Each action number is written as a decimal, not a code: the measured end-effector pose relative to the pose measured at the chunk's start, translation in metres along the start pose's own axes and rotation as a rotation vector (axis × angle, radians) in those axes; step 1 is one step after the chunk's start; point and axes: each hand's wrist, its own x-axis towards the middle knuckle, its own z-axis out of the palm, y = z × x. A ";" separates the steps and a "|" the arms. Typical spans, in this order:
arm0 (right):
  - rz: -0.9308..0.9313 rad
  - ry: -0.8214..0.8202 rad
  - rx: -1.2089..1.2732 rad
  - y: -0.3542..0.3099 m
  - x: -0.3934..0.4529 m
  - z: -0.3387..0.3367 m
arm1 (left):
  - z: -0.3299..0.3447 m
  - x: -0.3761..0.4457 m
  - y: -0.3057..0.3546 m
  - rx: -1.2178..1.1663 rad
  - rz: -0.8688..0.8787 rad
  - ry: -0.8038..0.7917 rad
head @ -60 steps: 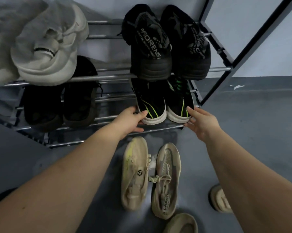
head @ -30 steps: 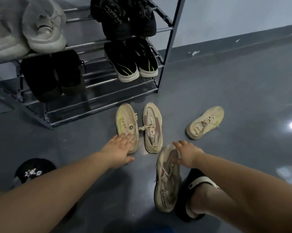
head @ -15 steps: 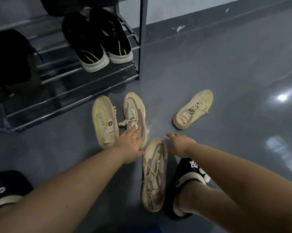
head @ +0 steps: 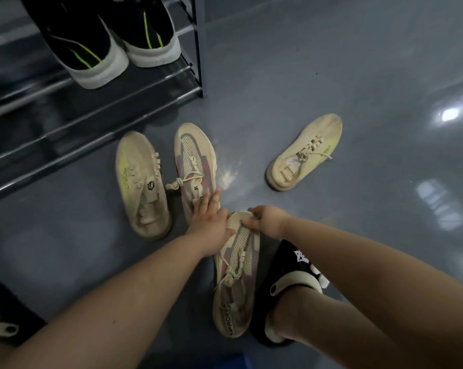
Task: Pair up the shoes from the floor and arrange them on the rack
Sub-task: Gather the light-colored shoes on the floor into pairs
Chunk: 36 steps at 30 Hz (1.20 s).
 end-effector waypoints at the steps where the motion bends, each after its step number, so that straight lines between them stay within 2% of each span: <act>1: -0.011 0.008 -0.012 -0.001 -0.002 -0.003 | 0.000 -0.001 0.000 -0.072 0.005 0.015; 4: -0.080 0.036 0.001 -0.005 -0.007 -0.009 | -0.002 -0.012 -0.003 -0.342 0.005 0.068; 10: -0.211 0.084 0.185 -0.047 -0.033 -0.025 | -0.014 -0.046 -0.016 -1.028 -0.052 0.240; 13: -0.302 0.084 0.241 -0.081 -0.046 -0.020 | -0.024 -0.070 -0.036 -1.200 -0.107 0.338; 25: -0.544 0.165 0.202 -0.232 -0.057 0.060 | -0.032 -0.175 -0.176 -1.261 -0.355 0.564; 30: -0.531 0.123 0.324 -0.269 -0.038 0.090 | -0.026 -0.185 -0.219 -1.239 -0.492 0.633; 36: -0.476 0.091 0.359 -0.303 0.001 0.121 | -0.016 -0.190 -0.249 -1.247 -0.591 0.661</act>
